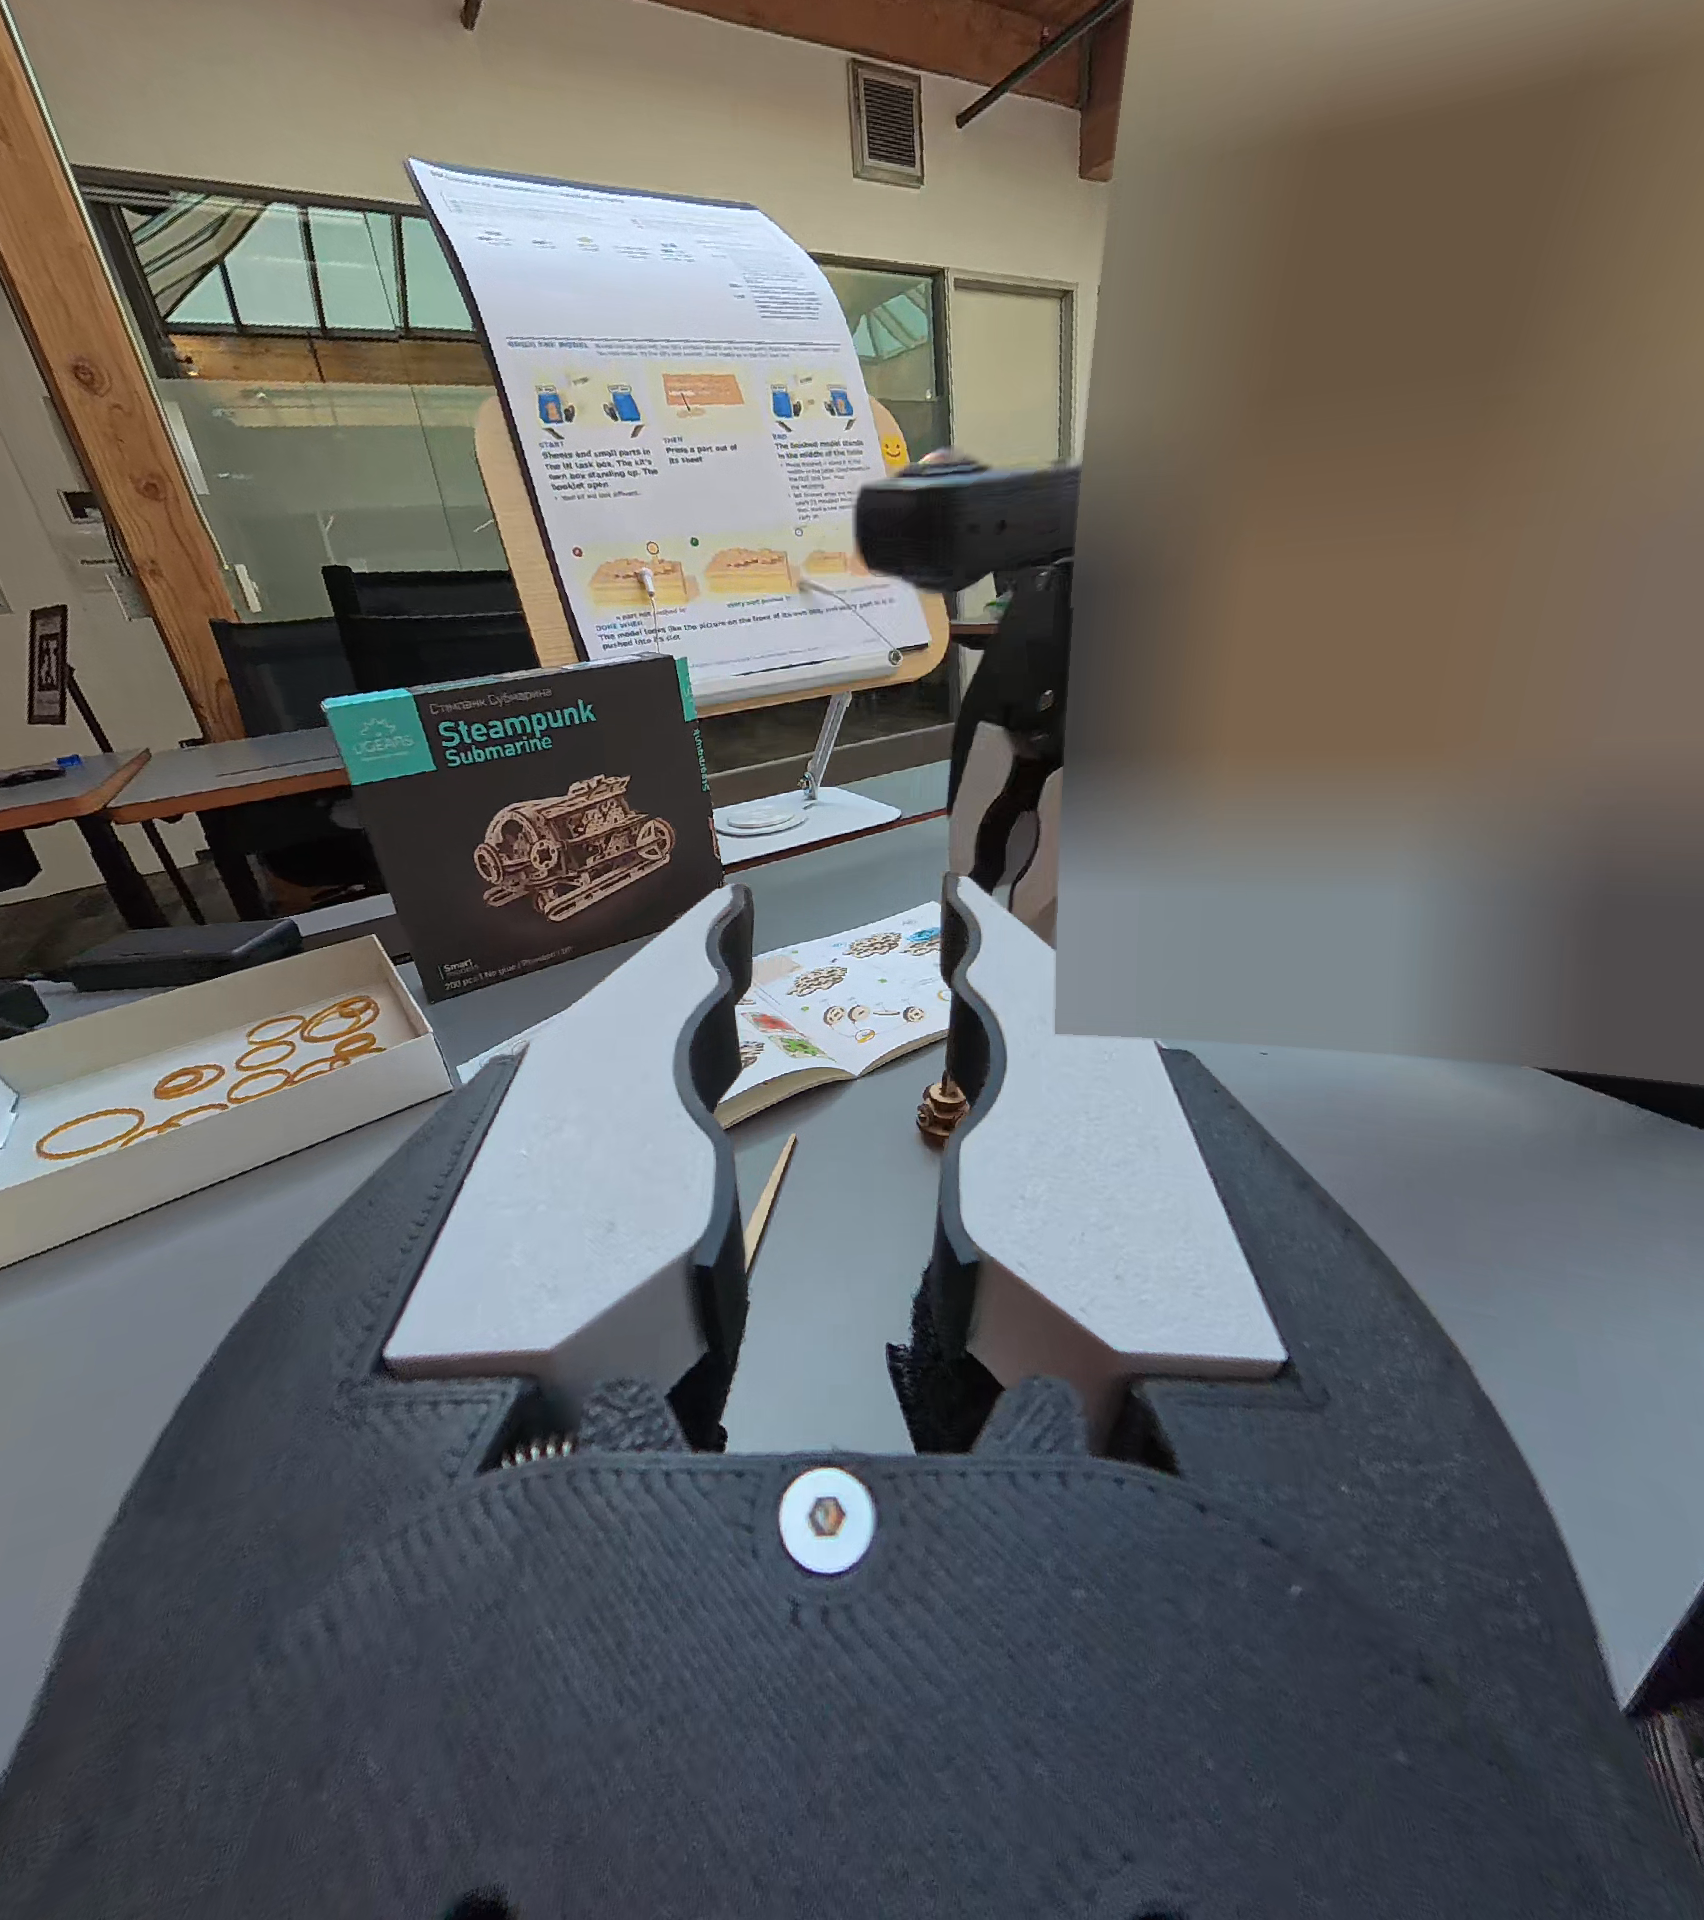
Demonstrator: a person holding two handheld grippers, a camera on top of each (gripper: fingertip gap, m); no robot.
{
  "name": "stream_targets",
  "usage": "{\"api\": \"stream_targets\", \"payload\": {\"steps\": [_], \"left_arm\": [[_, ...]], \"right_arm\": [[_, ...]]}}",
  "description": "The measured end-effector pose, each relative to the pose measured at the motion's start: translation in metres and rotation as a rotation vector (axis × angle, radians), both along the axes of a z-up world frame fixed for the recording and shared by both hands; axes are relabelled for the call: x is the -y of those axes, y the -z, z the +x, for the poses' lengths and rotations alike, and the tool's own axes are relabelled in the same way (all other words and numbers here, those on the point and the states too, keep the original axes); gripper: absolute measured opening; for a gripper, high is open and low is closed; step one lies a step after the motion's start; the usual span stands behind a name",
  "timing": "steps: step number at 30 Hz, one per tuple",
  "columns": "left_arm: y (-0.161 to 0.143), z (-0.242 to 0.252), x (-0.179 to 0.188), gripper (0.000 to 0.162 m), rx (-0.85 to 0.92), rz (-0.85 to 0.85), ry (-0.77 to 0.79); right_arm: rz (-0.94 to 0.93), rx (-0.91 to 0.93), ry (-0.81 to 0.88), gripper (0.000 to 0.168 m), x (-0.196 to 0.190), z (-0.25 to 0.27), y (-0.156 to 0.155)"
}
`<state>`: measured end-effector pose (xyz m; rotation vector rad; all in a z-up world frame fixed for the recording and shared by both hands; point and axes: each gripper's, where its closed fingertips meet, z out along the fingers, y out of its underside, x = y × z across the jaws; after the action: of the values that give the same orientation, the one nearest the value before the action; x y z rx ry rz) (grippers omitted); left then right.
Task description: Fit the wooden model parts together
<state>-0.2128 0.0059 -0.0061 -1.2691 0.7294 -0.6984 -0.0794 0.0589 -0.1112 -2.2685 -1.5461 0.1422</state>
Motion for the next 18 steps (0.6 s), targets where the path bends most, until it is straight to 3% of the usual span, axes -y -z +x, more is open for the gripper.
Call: {"api": "stream_targets", "payload": {"steps": [1, 4, 5, 7, 8, 12, 18], "left_arm": [[0.001, -0.004, -0.003, 0.034, -0.003, 0.001, -0.009], [0.004, -0.013, -0.017, 0.034, -0.010, -0.012, -0.015], [0.002, -0.014, -0.025, 0.034, -0.013, -0.016, -0.008], [-0.007, -0.010, -0.046, 0.036, -0.036, -0.004, -0.003], [-0.012, -0.006, -0.057, 0.036, -0.061, 0.003, -0.003], [-0.039, 0.021, -0.105, 0.044, -0.174, 0.074, -0.017], [-0.073, 0.059, -0.164, 0.042, -0.099, 0.092, -0.046]], "right_arm": [[0.063, -0.093, 0.003, 0.018, 0.003, 0.002, -0.014], [0.321, -0.480, -0.007, 0.033, 0.010, 0.009, -0.066], [0.405, -0.588, -0.009, 0.045, 0.012, 0.015, -0.080], [0.546, -0.734, 0.041, 0.093, 0.006, 0.033, -0.093], [0.577, -0.767, 0.069, 0.101, 0.002, 0.039, -0.091], [0.627, -0.808, 0.167, 0.095, -0.011, 0.056, -0.073], [0.908, -0.833, 0.208, 0.089, -0.008, 0.076, -0.097]]}}
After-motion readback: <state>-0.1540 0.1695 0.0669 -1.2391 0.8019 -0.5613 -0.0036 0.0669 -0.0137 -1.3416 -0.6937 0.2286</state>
